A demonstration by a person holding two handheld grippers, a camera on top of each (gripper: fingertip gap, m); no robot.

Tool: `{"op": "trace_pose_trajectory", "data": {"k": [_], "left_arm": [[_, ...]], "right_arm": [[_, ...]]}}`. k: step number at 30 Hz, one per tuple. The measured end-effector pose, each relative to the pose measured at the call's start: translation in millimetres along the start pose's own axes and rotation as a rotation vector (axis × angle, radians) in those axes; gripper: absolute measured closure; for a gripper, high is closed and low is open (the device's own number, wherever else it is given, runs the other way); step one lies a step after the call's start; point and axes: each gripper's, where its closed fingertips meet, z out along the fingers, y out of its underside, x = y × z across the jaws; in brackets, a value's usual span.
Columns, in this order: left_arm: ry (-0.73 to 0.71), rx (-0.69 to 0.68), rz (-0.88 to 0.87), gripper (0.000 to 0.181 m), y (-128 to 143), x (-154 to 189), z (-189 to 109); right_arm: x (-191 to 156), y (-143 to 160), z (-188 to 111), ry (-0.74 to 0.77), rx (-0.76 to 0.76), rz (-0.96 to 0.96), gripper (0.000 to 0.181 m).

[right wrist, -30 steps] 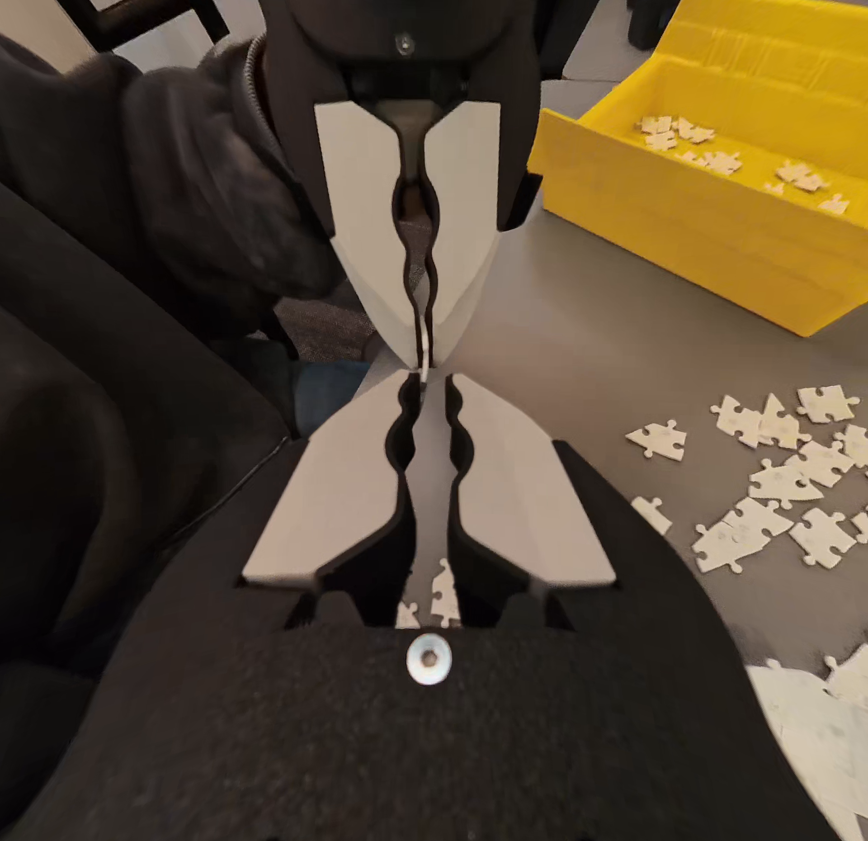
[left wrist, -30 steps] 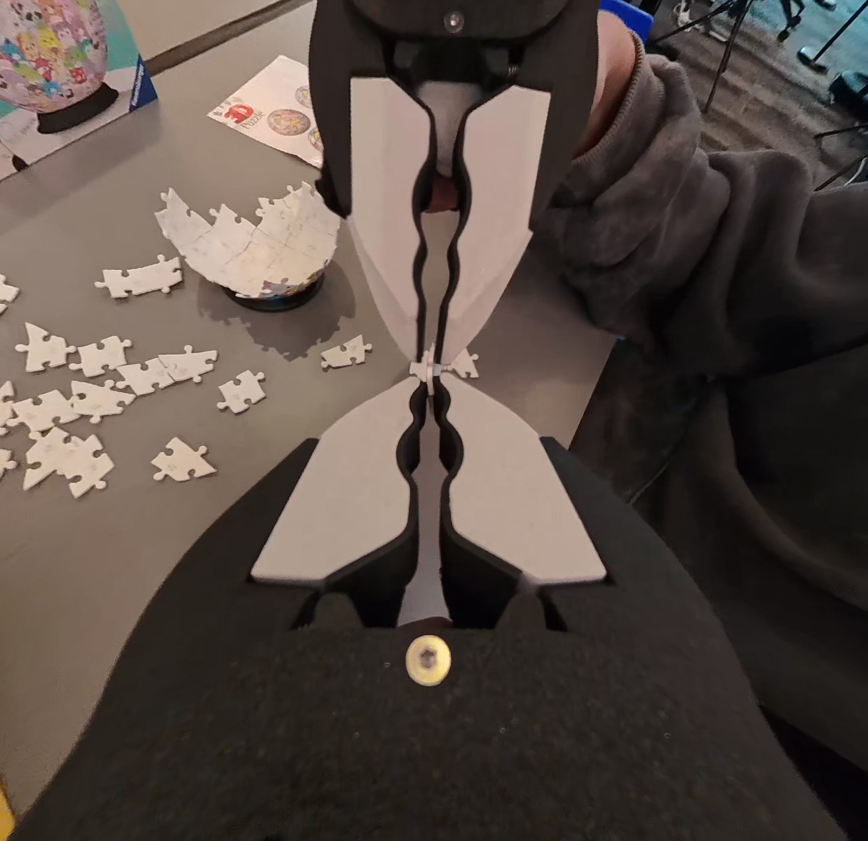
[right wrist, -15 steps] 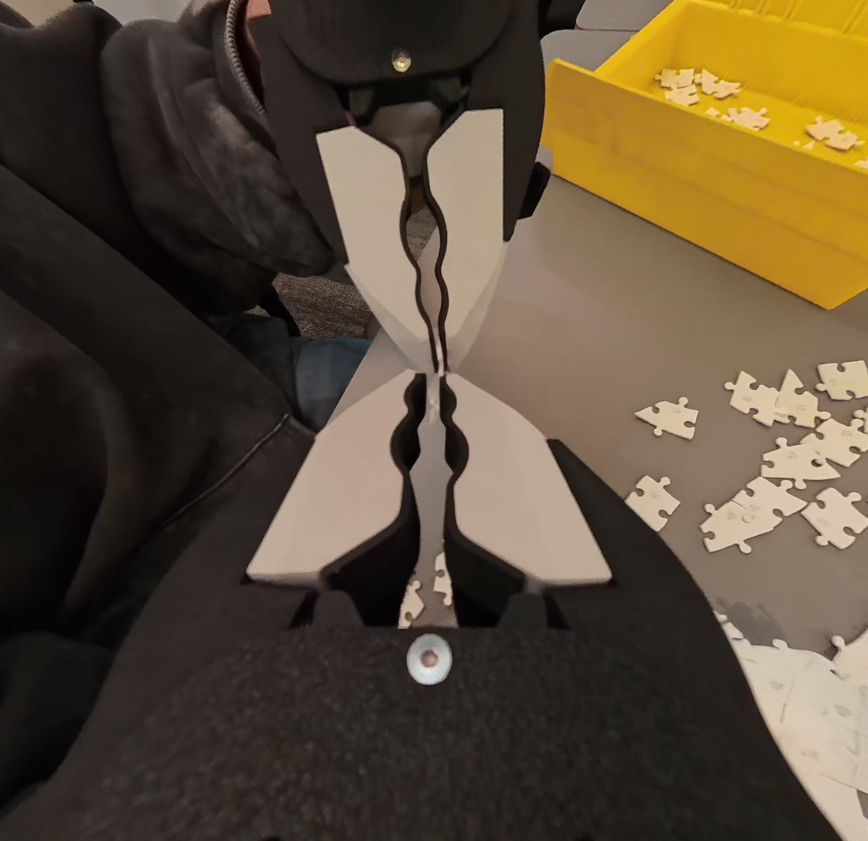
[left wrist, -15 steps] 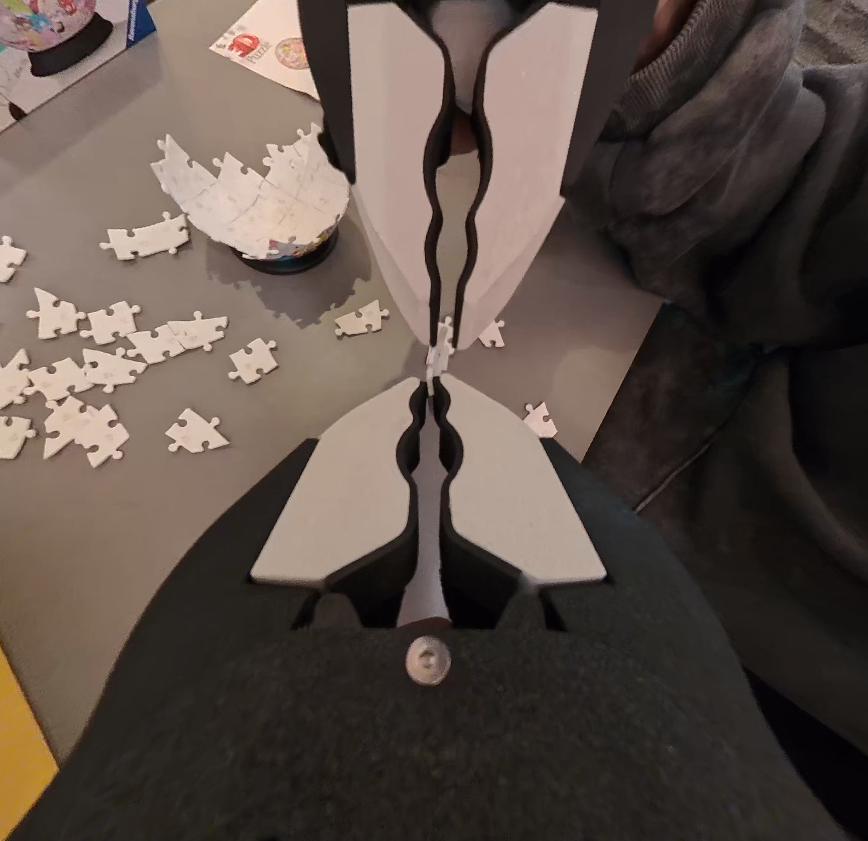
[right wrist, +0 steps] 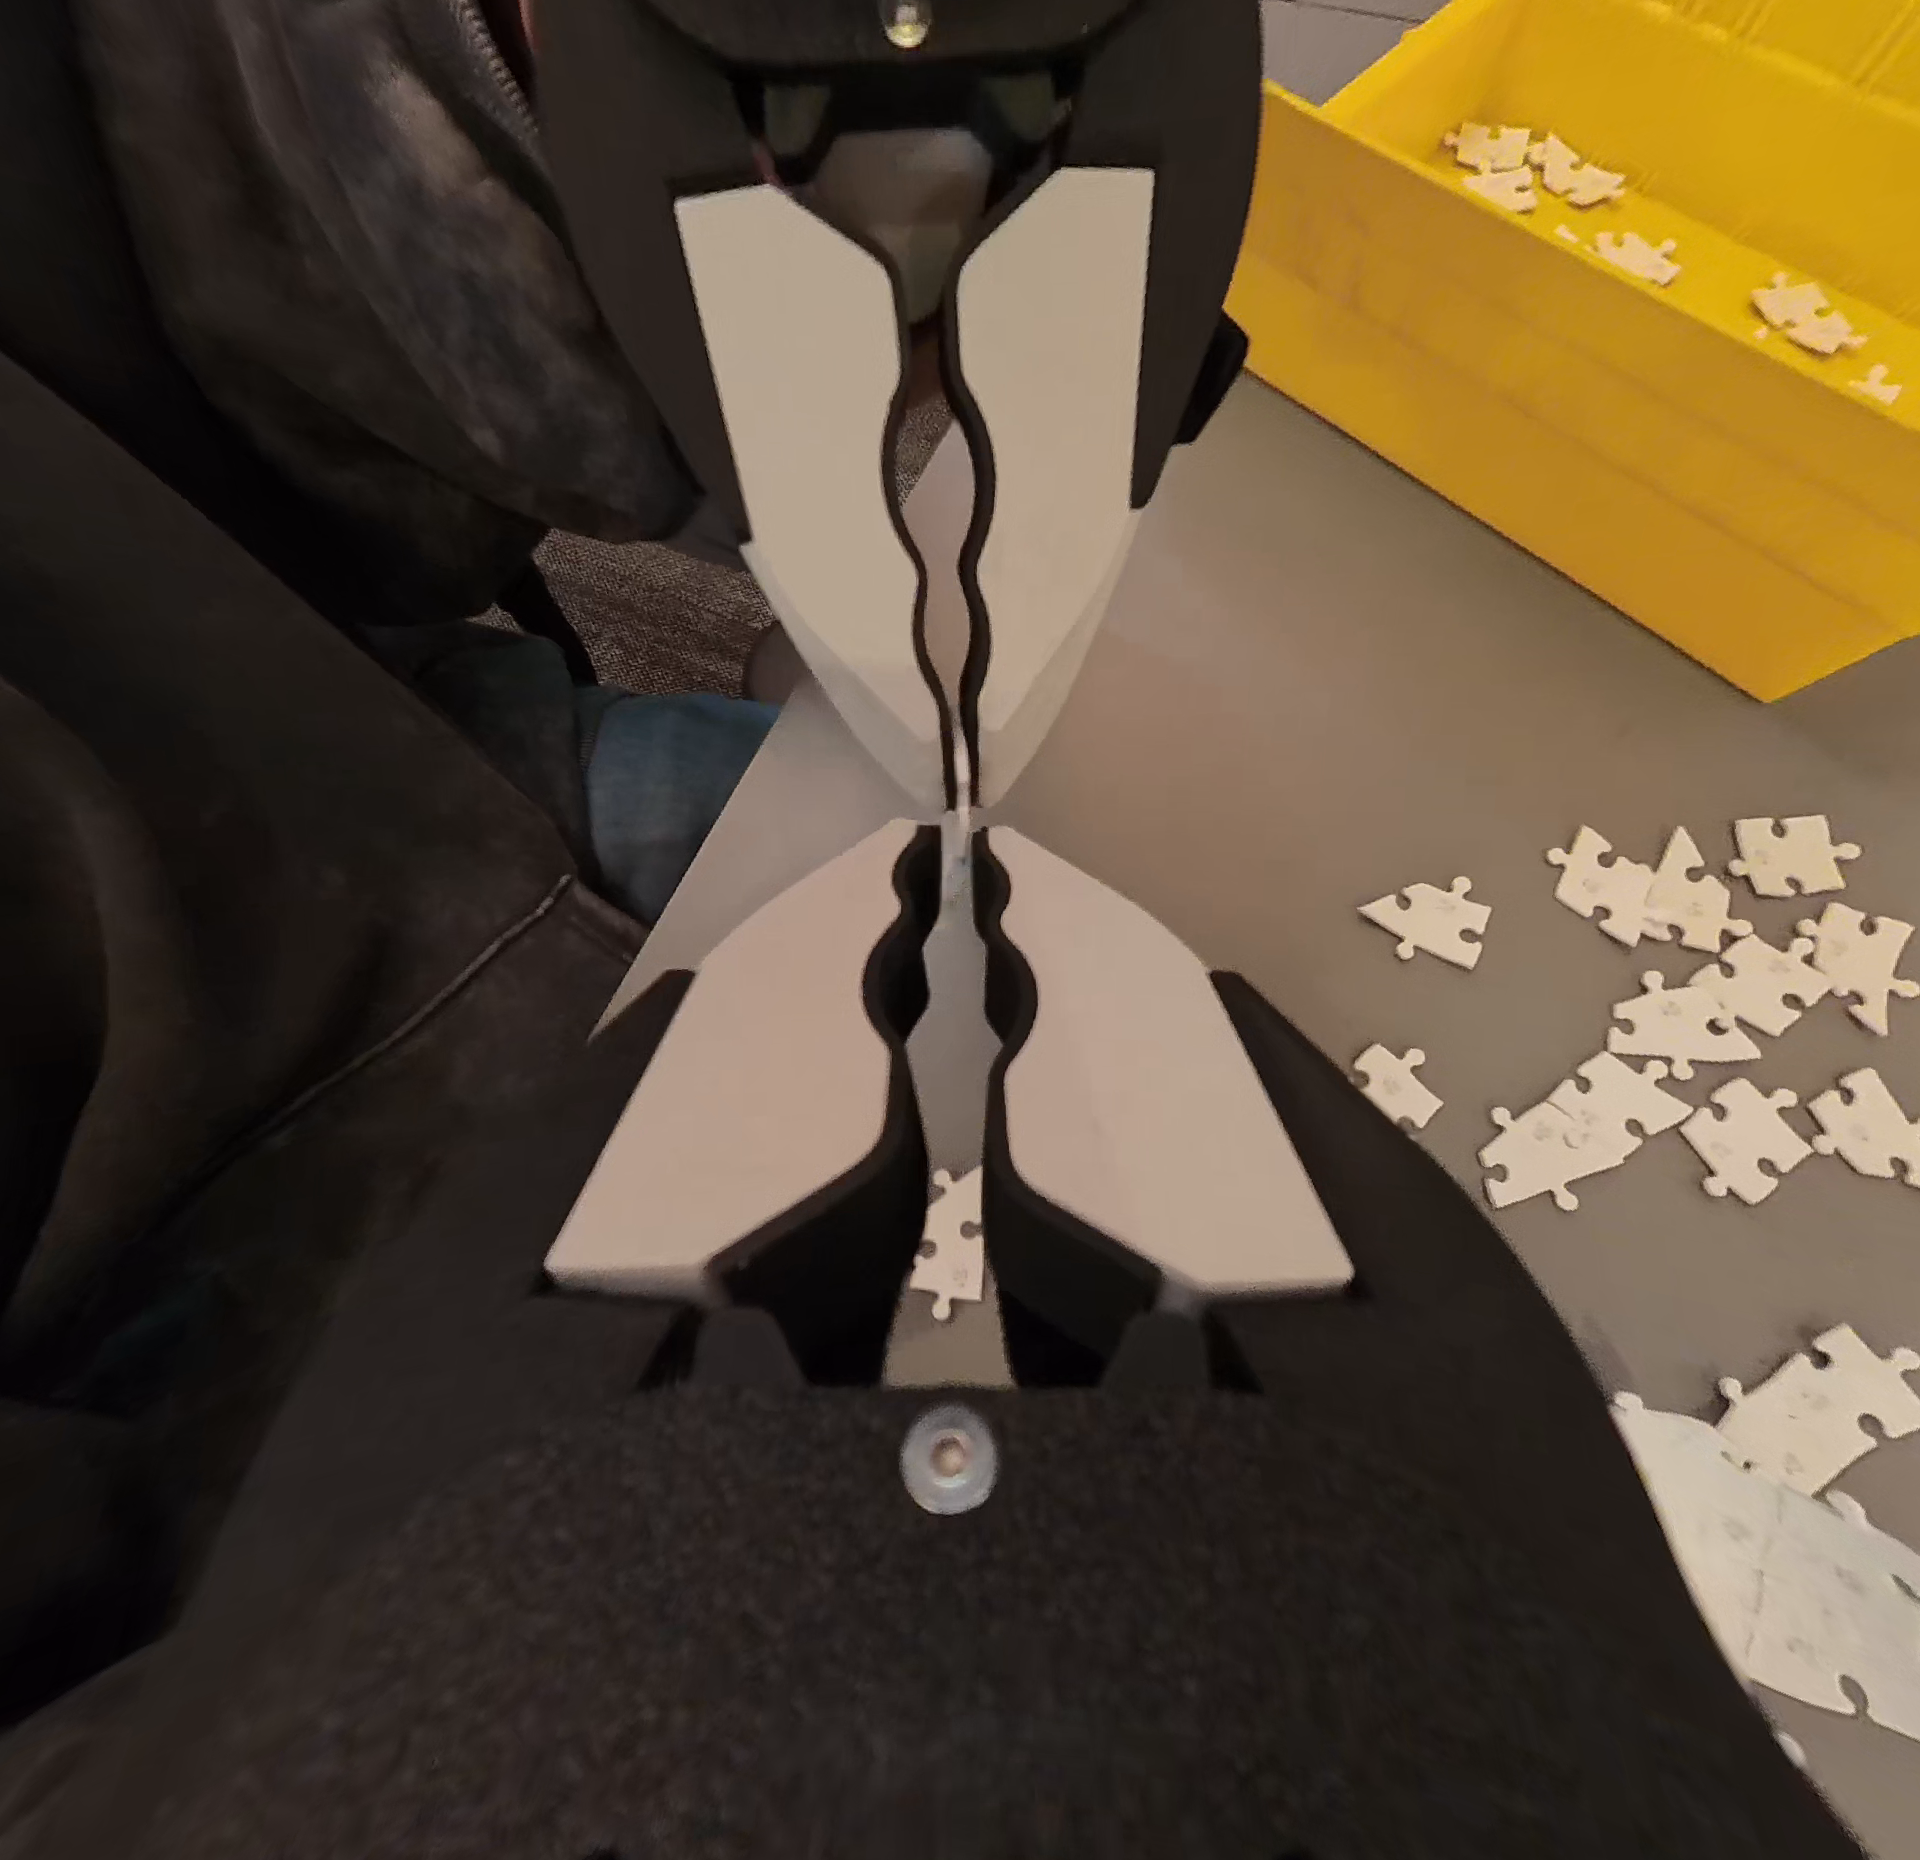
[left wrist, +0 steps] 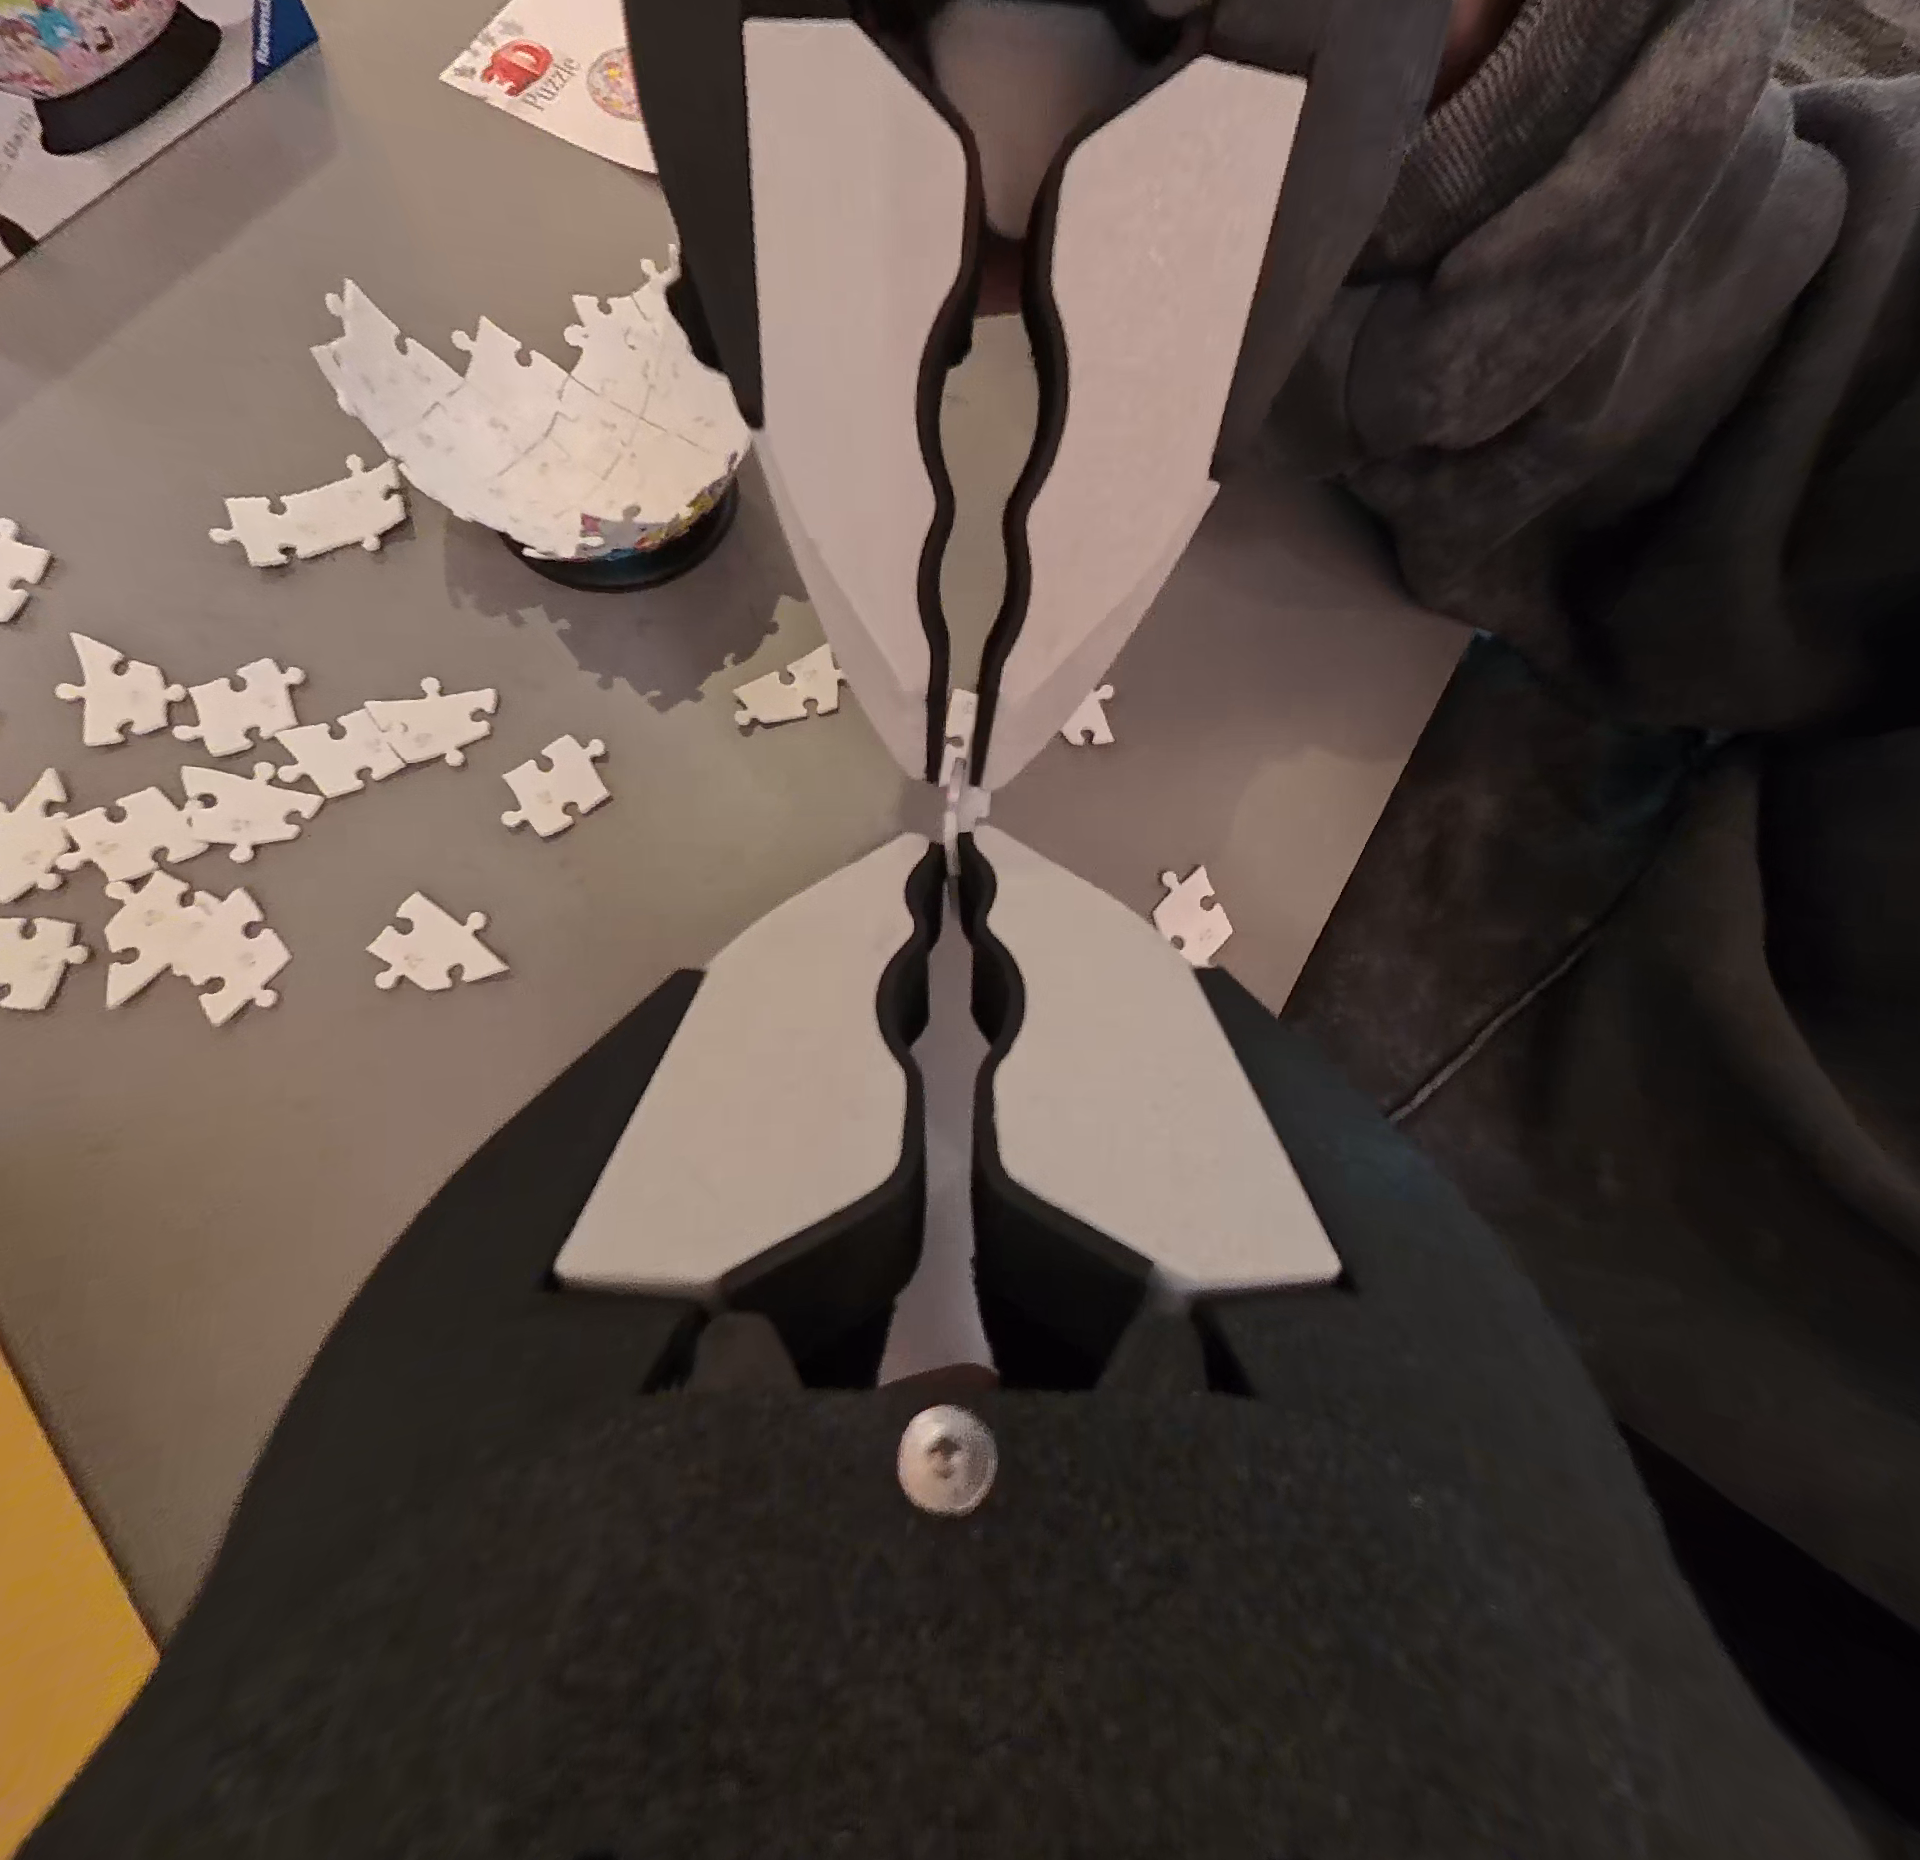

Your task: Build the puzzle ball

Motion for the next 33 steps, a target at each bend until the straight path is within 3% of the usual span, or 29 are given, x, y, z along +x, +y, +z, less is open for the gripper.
{"op": "trace_pose_trajectory", "data": {"k": [18,22,23,26,30,33], "left_arm": [[-0.007,-0.031,0.010,0.179,4.5,-0.1,5.3],[-0.058,0.105,0.013,0.171,-13.3,-11.8,-0.7],[-0.082,0.139,-0.002,0.159,-17.9,-19.0,-4.9],[-0.097,0.218,-0.040,0.149,-26.2,-39.3,-13.3],[-0.106,0.219,-0.053,0.134,-40.6,-78.1,9.2],[-0.066,0.170,-0.056,0.125,-58.0,-112.6,48.1]], "right_arm": [[-1.2,6.1,4.5,-0.025,-0.028,0.024,0.179],[4.3,5.4,-2.6,0.001,-0.014,0.016,0.179],[7.8,6.9,-11.4,0.016,-0.011,0.015,0.179],[39.3,16.5,-69.8,0.178,0.047,0.049,0.179],[97.9,40.7,-161.7,0.391,0.300,0.245,0.179],[130.2,84.2,-174.8,0.403,0.349,0.366,0.179]]}}
